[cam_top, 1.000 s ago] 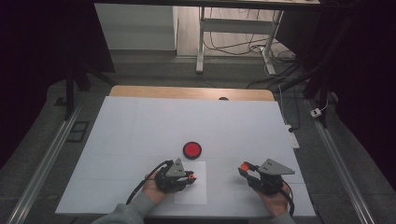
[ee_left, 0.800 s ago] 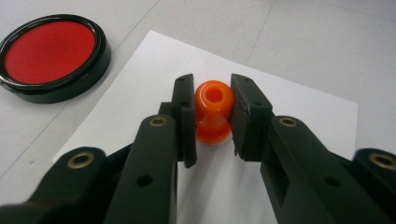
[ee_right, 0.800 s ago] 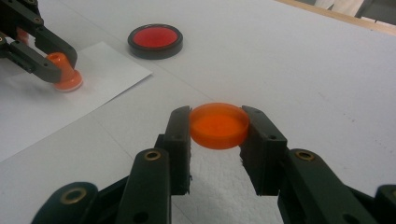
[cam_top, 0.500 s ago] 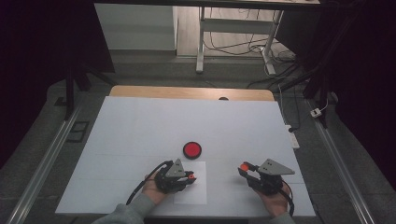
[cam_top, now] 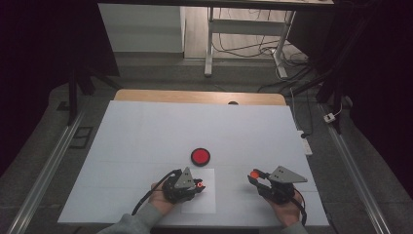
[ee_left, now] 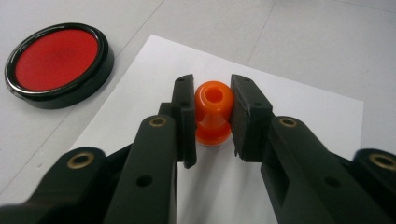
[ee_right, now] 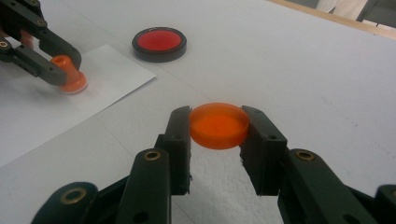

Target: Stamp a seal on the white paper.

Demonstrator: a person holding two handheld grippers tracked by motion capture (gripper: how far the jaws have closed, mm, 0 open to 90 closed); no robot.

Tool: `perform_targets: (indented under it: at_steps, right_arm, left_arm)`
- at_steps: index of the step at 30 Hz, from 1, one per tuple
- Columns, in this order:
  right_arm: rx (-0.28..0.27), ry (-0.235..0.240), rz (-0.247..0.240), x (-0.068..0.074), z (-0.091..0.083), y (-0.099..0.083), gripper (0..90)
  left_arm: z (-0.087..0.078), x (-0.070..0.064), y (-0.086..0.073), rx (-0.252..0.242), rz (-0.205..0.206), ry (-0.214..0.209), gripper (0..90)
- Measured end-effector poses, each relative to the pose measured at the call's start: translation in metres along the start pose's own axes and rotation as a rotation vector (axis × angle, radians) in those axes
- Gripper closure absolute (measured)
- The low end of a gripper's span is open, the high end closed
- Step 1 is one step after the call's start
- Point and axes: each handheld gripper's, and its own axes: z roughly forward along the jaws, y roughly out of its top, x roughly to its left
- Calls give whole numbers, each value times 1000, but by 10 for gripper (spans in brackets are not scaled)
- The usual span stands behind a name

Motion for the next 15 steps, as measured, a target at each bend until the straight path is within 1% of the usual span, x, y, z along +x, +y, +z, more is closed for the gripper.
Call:
perform_targets:
  at_steps: [1,4,6,7,9,15]
  right_arm:
    - [-2,0,-3,0,0,0,643]
    - [2,-1,-7,0,0,1,643]
    - [-2,0,-4,0,0,0,643]
    - [2,-2,-3,-1,-1,0,643]
    - [3,-4,0,-1,0,-1,643]
    - [4,-2,0,-1,1,-1,643]
  left_arm:
    - [0,0,0,-7,-7,4,722]
    - [-8,3,3,-89,-51,12,722]
    - [-14,5,5,-125,-61,21,721]
    - [-16,7,6,-138,-73,13,722]
    - [-20,9,5,-156,-89,-1,721]
    - [-27,14,7,-184,-121,-34,721]
